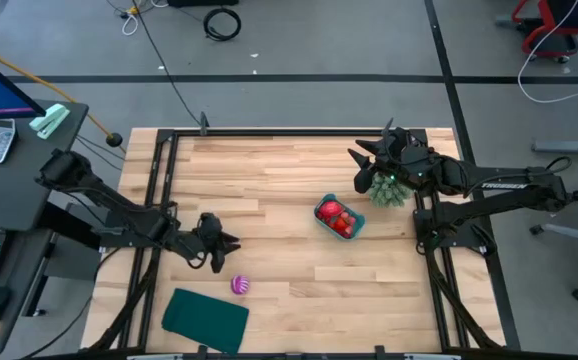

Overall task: Pick and placing Produce into tupperware
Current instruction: Put the onion into the green bin

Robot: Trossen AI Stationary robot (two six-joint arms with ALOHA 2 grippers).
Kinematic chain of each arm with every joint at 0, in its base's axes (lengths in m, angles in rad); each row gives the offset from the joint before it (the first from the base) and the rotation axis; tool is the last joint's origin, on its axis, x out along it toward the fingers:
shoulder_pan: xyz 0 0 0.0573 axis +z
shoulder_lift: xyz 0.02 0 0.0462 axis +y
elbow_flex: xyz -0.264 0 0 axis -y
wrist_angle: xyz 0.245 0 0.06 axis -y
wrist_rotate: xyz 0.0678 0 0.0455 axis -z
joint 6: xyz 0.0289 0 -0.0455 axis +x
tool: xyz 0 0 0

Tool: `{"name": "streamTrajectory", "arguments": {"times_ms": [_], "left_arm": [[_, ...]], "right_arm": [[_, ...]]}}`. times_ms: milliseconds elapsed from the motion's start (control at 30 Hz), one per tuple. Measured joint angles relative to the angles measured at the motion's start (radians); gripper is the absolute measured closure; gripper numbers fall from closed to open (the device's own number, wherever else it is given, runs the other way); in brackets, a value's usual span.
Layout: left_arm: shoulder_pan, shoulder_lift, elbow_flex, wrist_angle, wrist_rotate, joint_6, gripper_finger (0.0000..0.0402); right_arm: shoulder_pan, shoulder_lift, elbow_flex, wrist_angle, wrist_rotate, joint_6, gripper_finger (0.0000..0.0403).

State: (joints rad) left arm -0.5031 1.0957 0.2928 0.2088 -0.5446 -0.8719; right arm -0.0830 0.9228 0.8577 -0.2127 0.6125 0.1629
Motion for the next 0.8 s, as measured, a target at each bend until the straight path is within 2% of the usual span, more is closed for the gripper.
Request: {"name": "streamTrajectory", "arguments": {"times_ms": [267, 533, 800], "left_arm": [[-0.031, 0.136, 0.036, 0.028, 0.033, 0.015, 0.0238], [-0.062, 0.241, 0.112, 0.026, 0.058, 0.075, 0.0224], [-0.084, 0.335, 0.128, 0.036, 0.120, 0.047, 0.0203]], "right_arm": [[0.000, 0.000, 0.000, 0.000, 0.000, 0.000, 0.0243], [0.000, 0.000, 0.000, 0.000, 0.000, 0.000, 0.0243], [0.000, 0.000, 0.000, 0.000, 0.000, 0.000, 0.0243]]}}
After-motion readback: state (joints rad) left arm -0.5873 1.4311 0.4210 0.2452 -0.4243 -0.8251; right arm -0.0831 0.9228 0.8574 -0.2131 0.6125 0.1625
